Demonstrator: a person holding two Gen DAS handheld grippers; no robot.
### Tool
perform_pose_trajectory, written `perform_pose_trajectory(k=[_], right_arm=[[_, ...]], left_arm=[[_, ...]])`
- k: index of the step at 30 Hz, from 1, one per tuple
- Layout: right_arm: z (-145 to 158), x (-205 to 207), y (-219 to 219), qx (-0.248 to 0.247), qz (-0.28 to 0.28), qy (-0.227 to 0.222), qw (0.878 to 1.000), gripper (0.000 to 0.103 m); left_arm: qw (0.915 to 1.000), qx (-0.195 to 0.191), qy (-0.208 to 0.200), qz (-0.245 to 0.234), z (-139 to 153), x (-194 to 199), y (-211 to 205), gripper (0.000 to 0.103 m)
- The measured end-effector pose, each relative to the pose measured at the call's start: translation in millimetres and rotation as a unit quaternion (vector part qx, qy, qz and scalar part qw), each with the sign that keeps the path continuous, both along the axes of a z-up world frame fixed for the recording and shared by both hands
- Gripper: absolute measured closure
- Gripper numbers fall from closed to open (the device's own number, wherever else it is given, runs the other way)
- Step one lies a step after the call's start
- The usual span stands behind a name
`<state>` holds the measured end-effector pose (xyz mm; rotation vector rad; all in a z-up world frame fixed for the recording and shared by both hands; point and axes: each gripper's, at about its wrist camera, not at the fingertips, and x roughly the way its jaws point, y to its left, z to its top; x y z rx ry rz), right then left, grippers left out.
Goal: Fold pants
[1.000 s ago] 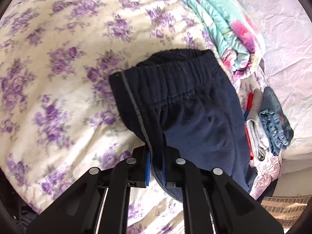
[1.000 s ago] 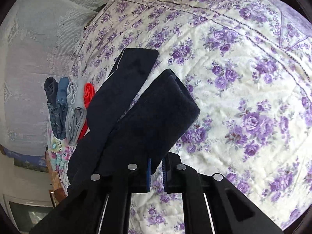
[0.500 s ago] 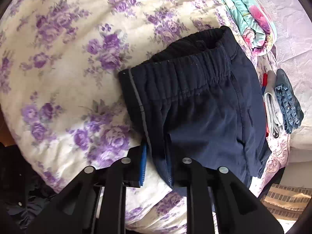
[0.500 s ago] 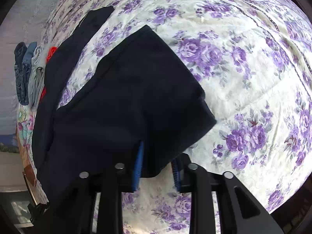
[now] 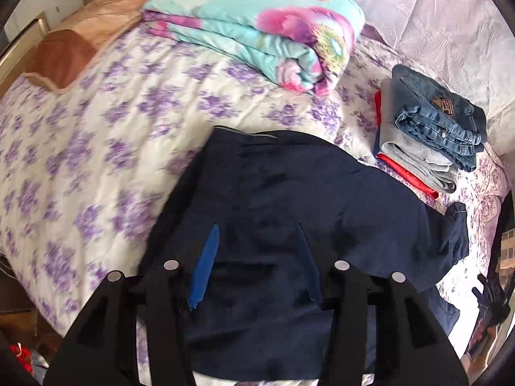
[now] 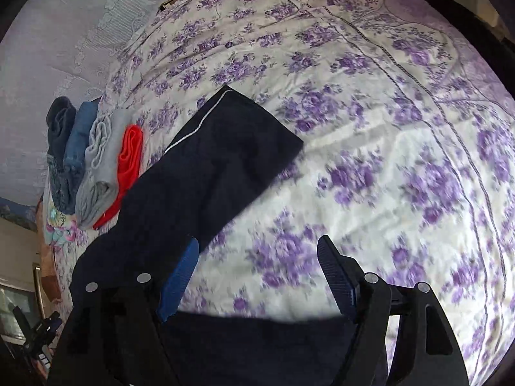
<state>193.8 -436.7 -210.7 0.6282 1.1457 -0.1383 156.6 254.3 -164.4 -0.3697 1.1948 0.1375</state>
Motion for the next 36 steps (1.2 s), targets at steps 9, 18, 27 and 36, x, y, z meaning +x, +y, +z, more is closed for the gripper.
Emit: perform_pose_trajectory(k=[9, 18, 27, 36], right_arm=[[-53.4, 85.5, -11.8, 0.004, -0.003, 0.048, 0.999, 0.080], [-40.1, 7.7, -36.8, -0.024, -0.051, 0.052, 0.997, 0.084], [-20.8, -1.9, -23.8, -0.069, -0.026, 0.065, 0.995, 0.052], [66.0, -52.6, 43.5, -0.103, 0.062, -0.031, 0.992, 0.038]], left_arm=[[0.9938, 0.011, 0.110, -0.016, -89.1, 105.2, -21.1, 0.061], [0.9944, 0.023, 0.094, -0.042, -85.3, 99.2, -18.6, 0.063], [0.9883, 0.036, 0.120, -0.086, -70.0, 100.4, -22.4, 0.062], [0.9781, 0.095, 0.067, -0.173, -8.9, 89.3, 7.9, 0.038]])
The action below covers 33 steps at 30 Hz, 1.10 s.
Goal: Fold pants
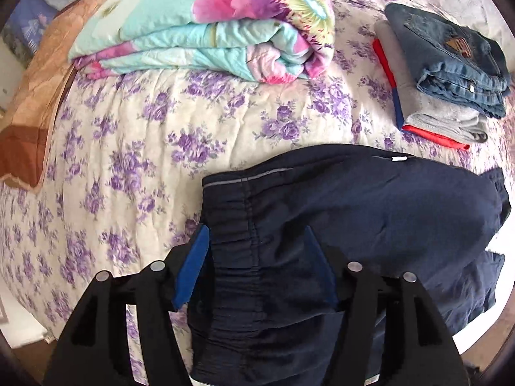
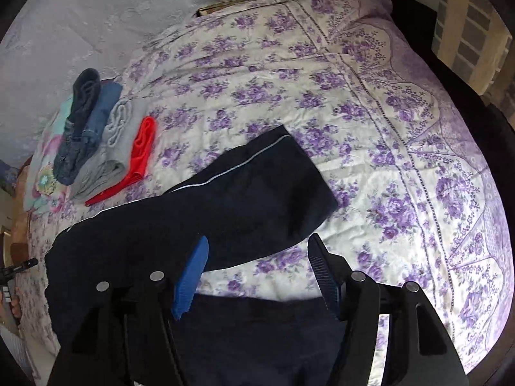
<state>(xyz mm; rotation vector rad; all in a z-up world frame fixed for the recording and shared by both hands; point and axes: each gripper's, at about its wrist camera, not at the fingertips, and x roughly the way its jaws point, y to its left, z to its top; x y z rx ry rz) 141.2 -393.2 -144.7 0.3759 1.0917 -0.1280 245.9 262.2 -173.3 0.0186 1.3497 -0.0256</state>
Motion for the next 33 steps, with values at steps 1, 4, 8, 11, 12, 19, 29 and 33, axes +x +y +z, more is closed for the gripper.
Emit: perform_pose_trajectory(k=[1, 4, 8, 11, 12, 19, 29, 33], right_arm=[[0.6, -1.4, 11.1, 0.012, 0.012, -0.002, 1.000, 0.038], [0.7, 2.6, 48.6, 0.033, 0.049, 0.003, 0.998, 0.038], [6.7, 4.2, 88.7, 0.031, 0.094, 0.000, 0.995, 0.038], [8.2, 4.2, 106.0, 0.034, 0.118, 0.002, 0.992, 0.038], [8.6, 4.2, 110.9, 0.031, 0.124, 0.003, 0.992, 0.038], [1.5, 24.1, 144.9, 0.019, 0.177, 0.017, 0.984, 0.038], [0.3, 133.7, 304.2, 0.013, 0.482, 0.019, 0.876, 0.035], [-21.7, 167.7, 362.0, -0.004, 0.557, 0.050, 0.829, 0.035]], left_arm=[[0.9996, 0.003, 0.004, -0.028, 1.9, 14.8, 4.4, 0.032], [0.9941, 0.027, 0.003, -0.105, 1.0, 33.8, -8.9, 0.028], [0.9885, 0.036, 0.032, -0.143, -19.2, 56.9, -16.4, 0.027], [0.9874, 0.033, 0.051, -0.146, -37.9, 72.8, -15.0, 0.027], [0.9867, 0.028, 0.057, -0.150, -43.7, 76.2, -15.4, 0.027], [0.9789, 0.004, 0.105, -0.175, -88.1, 87.1, -22.2, 0.041], [0.9736, -0.001, 0.050, -0.223, -51.5, 57.9, -28.5, 0.083], [0.9728, -0.004, 0.033, -0.229, -36.9, 46.7, -25.5, 0.083]])
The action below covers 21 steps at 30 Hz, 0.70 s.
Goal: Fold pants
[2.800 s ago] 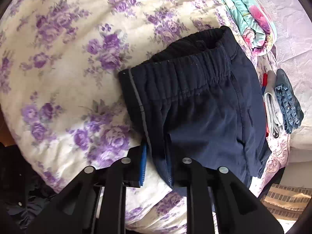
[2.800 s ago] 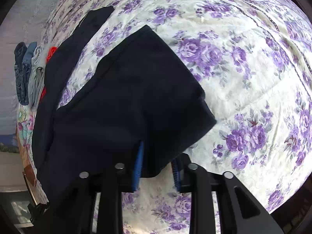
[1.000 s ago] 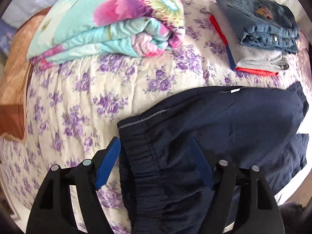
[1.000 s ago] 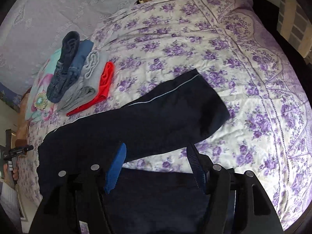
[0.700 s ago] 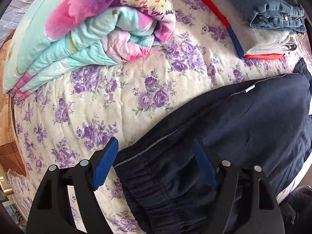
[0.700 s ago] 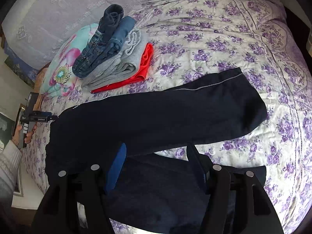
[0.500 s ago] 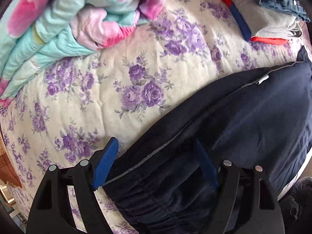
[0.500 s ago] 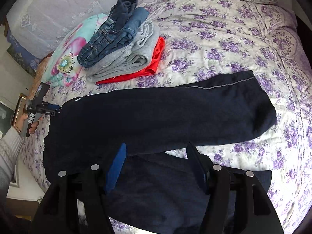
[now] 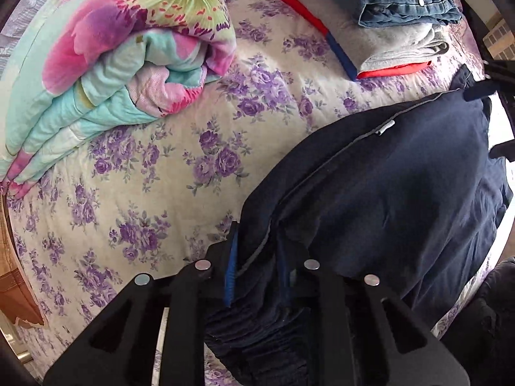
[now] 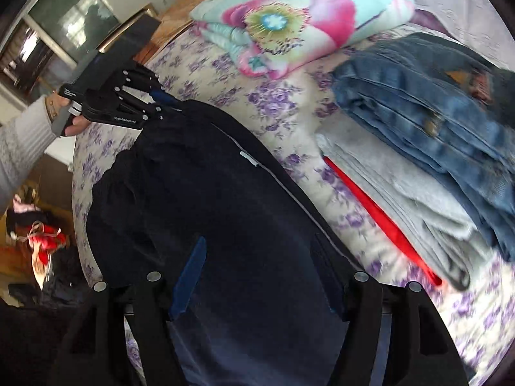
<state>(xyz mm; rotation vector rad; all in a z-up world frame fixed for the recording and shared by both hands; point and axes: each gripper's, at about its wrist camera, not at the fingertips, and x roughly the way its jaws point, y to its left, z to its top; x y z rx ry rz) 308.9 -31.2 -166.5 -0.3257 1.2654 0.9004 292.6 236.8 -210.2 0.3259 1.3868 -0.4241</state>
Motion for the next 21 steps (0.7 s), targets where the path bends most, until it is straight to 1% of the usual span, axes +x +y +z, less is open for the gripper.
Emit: perform_pose_trajectory(k=[2, 5, 8, 10, 12, 15, 17, 18, 19, 20, 21], right_arm=[[-12.5, 13.4, 22.4, -0.018, 0.029, 0.014, 0.999, 0.035], [-24.2, 26.2, 43.6, -0.039, 0.056, 0.020, 0.997, 0.035], [-28.0, 37.0, 45.6, -0.030, 0.063, 0.047, 0.996, 0.035], [-26.7, 44.4, 43.7, -0.018, 0.061, 0.052, 0.997, 0.035], [-28.8, 50.8, 42.2, -0.024, 0.062, 0.045, 0.997, 0.035], [-44.2, 60.7, 44.7, -0.041, 0.072, 0.065, 0.994, 0.037], [-59.1, 65.1, 47.2, -0.056, 0.074, 0.089, 0.992, 0.048], [-65.4, 65.5, 46.1, -0.056, 0.074, 0.108, 0.990, 0.072], [-69.1, 64.2, 45.6, -0.051, 0.077, 0.126, 0.988, 0.091], [-66.6, 60.3, 45.8, -0.050, 0.083, 0.115, 0.989, 0.091], [-61.8, 56.7, 46.5, -0.052, 0.088, 0.094, 0.990, 0.093]], left_arm=[[1.0000, -0.001, -0.004, -0.002, 4.9, -3.1, -1.1, 0.083], [0.9999, 0.001, -0.012, -0.005, 11.2, -3.9, -0.6, 0.083], [0.9998, 0.001, -0.015, -0.008, 15.4, -2.4, 0.2, 0.083], [0.9998, 0.001, -0.019, -0.010, 17.8, -7.8, -3.1, 0.083], [0.9997, 0.000, -0.021, -0.010, 22.3, -11.0, 1.3, 0.083], [0.9997, -0.004, -0.021, -0.007, 22.0, -9.6, 0.8, 0.083], [0.9998, -0.005, -0.021, -0.005, 20.8, -10.3, -0.4, 0.083], [0.9998, -0.006, -0.020, -0.004, 20.7, -10.6, -0.6, 0.083], [0.9998, -0.005, -0.019, -0.004, 19.3, -10.3, -2.2, 0.083], [0.9998, 0.000, -0.020, -0.004, 18.0, -10.4, -3.4, 0.083], [0.9997, 0.006, -0.022, -0.003, 16.7, -10.1, -4.3, 0.083]])
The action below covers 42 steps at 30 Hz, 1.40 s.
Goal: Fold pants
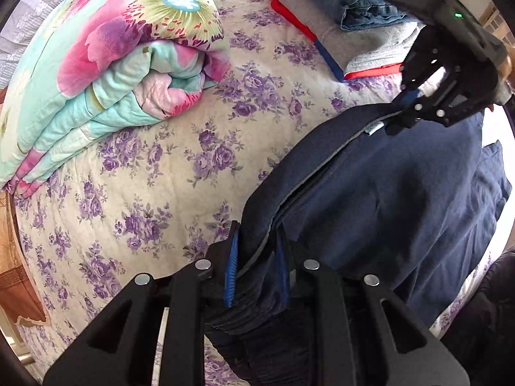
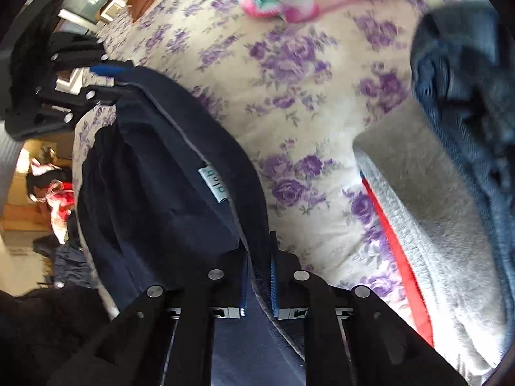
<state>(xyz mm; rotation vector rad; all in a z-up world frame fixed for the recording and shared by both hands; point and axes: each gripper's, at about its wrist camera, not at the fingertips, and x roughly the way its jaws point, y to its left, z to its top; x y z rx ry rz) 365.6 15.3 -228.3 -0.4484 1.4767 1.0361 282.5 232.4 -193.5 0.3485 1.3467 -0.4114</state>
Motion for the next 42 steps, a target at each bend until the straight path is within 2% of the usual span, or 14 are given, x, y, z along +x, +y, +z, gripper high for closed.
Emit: perform_pose_trajectory(k=[5, 10, 13, 17, 22, 24, 30, 34, 38, 42], right_arm=[[25.9, 7.3, -2.4, -0.014, -0.038, -0.101, 0.994, 0.092], [23.0, 12.4, 15.0, -0.054, -0.040, -0.164, 0.984, 0.092], [30.1, 12.6, 14.7, -0.058, -0.042, -0.171, 0.983, 0.092], [63.2, -1.0, -5.7, -0.018, -0.050, -0.162, 0.985, 0.092], [115.1, -61.5, -21.9, 0.056, -0.046, -0.146, 0.987, 0.092], [123.3, -97.1, -28.2, 0.074, -0.043, -0.141, 0.986, 0.091], [92.8, -198.9, -19.7, 0.069, -0.035, -0.109, 0.991, 0.092], [63.2, -248.3, -9.7, 0.042, -0.029, -0.101, 0.994, 0.092], [34.6, -280.8, 0.2, 0.021, -0.028, -0.091, 0.995, 0.091], [14.6, -288.4, 3.7, 0.016, -0.050, -0.085, 0.995, 0.091]], left_arm=[[0.9995, 0.012, -0.007, 0.030, -6.0, 19.4, 1.3, 0.083], [0.9966, 0.048, -0.002, 0.067, -24.6, 44.4, 1.6, 0.083], [0.9956, 0.055, -0.002, 0.075, -26.0, 44.5, 3.0, 0.083], [0.9967, 0.032, -0.022, 0.072, 0.7, 23.8, 9.9, 0.083], [0.9971, 0.000, -0.057, 0.049, 43.2, -33.4, 15.8, 0.083], [0.9969, -0.015, -0.062, 0.046, 51.7, -62.1, 17.0, 0.084], [0.9980, -0.018, -0.038, 0.047, 29.7, -153.9, 14.6, 0.086], [0.9975, -0.031, -0.013, 0.062, 7.6, -195.8, 17.6, 0.087], [0.9973, -0.029, 0.000, 0.068, -10.8, -215.3, 19.7, 0.087], [0.9969, -0.029, 0.004, 0.074, -21.7, -220.3, 23.2, 0.087]])
